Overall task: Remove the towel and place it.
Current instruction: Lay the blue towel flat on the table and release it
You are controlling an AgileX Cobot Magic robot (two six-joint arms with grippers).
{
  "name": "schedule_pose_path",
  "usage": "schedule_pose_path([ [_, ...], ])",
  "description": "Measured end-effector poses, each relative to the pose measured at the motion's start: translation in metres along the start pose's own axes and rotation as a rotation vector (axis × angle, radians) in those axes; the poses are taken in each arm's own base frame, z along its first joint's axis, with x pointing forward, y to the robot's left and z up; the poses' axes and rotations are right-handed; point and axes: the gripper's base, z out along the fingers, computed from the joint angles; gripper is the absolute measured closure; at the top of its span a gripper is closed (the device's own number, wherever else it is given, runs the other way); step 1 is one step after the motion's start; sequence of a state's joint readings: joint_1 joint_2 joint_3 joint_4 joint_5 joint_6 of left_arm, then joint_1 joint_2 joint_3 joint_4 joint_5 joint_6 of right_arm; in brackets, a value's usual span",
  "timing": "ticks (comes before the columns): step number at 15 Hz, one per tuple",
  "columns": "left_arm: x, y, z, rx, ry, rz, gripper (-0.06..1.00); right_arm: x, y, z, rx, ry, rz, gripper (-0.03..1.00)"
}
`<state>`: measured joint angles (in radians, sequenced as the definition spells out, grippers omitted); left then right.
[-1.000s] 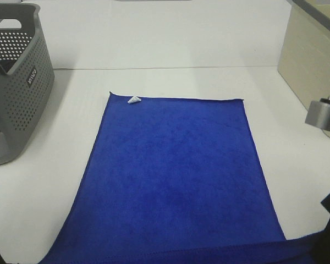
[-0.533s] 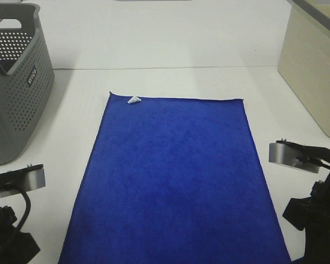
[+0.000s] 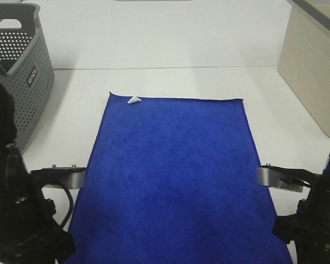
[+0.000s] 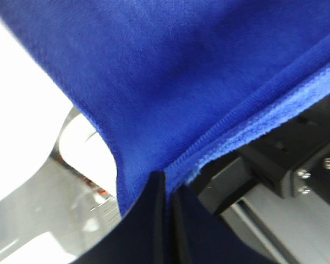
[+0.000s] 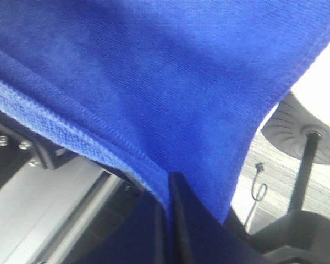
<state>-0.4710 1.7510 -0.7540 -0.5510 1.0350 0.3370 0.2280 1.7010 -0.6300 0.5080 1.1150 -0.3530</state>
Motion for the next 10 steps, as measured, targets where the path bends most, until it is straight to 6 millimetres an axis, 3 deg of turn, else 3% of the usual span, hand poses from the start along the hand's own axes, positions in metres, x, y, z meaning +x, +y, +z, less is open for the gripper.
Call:
schedule_pose_path([
  [5,-0.039,-0.015,0.019,-0.071,0.100,0.098,0.94,-0.007,-0.009,0.008,0.037,0.012,0.000,0.95],
  [10,-0.045,-0.017,0.019,-0.089,0.119,0.092,0.94,-0.011,-0.008,0.008,0.024,-0.029,-0.003,0.95],
])
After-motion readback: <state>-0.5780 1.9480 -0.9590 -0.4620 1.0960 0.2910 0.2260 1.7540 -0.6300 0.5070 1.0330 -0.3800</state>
